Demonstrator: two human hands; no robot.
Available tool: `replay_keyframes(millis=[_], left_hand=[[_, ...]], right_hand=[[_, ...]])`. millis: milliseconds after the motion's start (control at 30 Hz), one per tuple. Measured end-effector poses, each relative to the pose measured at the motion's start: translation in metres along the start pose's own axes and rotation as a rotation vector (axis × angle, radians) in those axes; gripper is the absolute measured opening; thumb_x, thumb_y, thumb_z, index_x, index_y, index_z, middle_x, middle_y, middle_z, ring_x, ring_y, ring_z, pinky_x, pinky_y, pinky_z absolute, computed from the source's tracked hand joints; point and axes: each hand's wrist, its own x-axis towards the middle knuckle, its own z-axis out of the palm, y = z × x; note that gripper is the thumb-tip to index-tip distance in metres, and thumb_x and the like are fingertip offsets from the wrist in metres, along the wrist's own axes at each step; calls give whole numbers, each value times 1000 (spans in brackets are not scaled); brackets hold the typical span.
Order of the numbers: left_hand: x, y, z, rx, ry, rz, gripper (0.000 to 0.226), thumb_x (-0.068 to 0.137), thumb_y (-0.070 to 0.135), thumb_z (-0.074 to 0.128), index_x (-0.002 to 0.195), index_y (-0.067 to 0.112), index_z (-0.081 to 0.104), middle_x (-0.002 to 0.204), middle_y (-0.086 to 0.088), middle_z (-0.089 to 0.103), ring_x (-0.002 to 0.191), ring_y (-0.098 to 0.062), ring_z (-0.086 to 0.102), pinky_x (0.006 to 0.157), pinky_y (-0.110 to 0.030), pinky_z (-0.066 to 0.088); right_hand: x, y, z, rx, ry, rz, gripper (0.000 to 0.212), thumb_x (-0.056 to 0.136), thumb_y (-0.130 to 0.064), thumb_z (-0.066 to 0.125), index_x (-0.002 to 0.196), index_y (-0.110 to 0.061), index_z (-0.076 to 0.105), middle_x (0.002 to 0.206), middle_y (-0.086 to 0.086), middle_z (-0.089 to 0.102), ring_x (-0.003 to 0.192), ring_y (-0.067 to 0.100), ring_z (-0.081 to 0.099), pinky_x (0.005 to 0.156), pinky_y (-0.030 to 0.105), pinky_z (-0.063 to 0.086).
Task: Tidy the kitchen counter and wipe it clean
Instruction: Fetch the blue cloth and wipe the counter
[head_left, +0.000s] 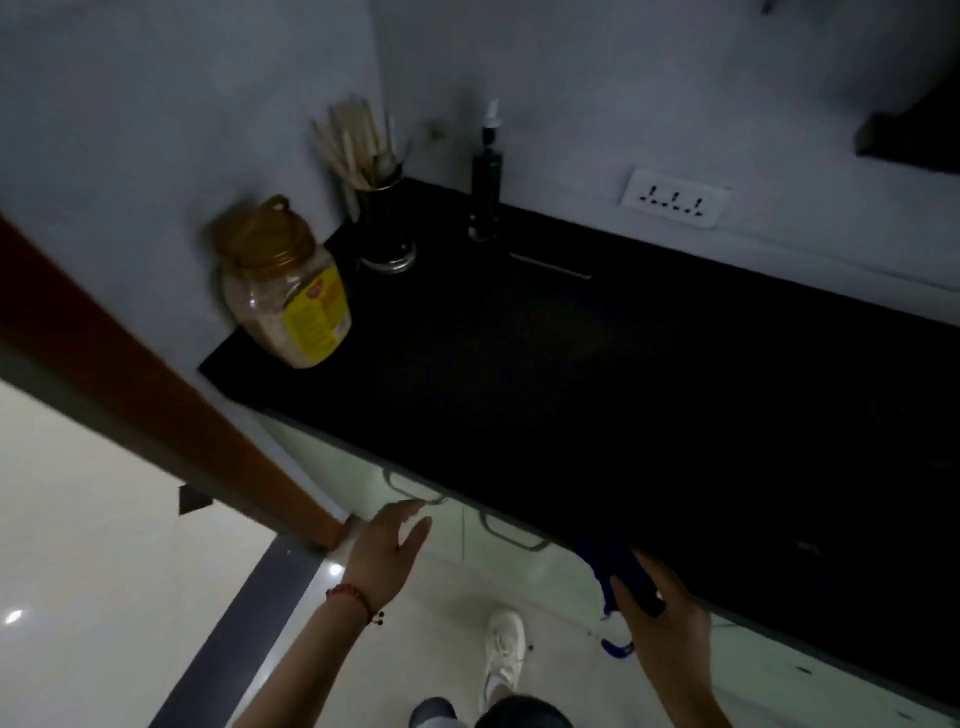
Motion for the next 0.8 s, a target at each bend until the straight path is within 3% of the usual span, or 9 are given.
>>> replay_keyframes(millis=[33,133,200,267,367,500,600,733,800], left_hand=[[15,12,2,23,10,40,35,90,24,52,122,11,53,125,-8,57,111,-15,52,93,-24,41],[54,45,10,76,-2,125,39,90,33,49,124,14,52,125,-7,55,116,-22,52,96,-30,45],[75,63,16,146,-17,189,58,83,52,35,123,14,52,125,-6,53,119,-23,49,99,-30,42],[96,71,23,236,-3,245,71,75,56,23,122,12,53,127,-8,53,121,-25,47,102,-35,41],[124,72,30,437,12,273,59,79,46,31,118,11,57,127,-14,57,120,-34,52,96,-49,47],[151,53,32,690,-80,253,53,88,49,26,122,18,52,130,-8,58,120,-28,54,93,-47,47],[159,34,30,755,-129,281,61,92,52,5,131,21,41,137,-5,51,130,-21,36,109,-41,27],[162,28,26,756,-171,305,61,91,52,5,134,23,36,141,-4,46,132,-17,24,111,-35,4],[163,28,26,746,-157,309,60,91,52,5,135,24,35,143,-3,44,133,-16,23,112,-34,1]], right_hand=[[12,-3,-6,-27,46,-12,42,76,-6,71,117,-11,62,104,0,68,85,8,60,66,-7,38],[50,-14,-22,-21,110,-24,43,78,-7,69,120,-13,60,103,-1,65,87,8,58,71,6,43],[75,-21,-27,-10,137,11,42,80,-12,68,121,-15,58,108,1,66,89,9,59,77,17,47],[98,-27,-26,-32,157,18,42,81,-15,67,121,-16,58,112,3,67,91,11,61,79,24,50],[124,-38,-16,-84,150,-11,42,81,-17,67,122,-18,58,115,2,66,94,11,63,80,21,49],[148,-58,7,-108,136,-85,42,80,-13,68,121,-14,58,120,4,63,99,4,53,86,20,43],[163,-67,28,-120,81,-124,41,82,-14,65,122,-16,57,128,2,57,110,7,53,92,20,40],[182,-80,50,-205,104,-188,40,82,-13,65,122,-14,58,131,3,56,117,17,55,94,19,37],[194,-86,60,-290,138,-232,41,80,-13,67,119,-13,60,129,4,58,117,19,56,94,21,38]])
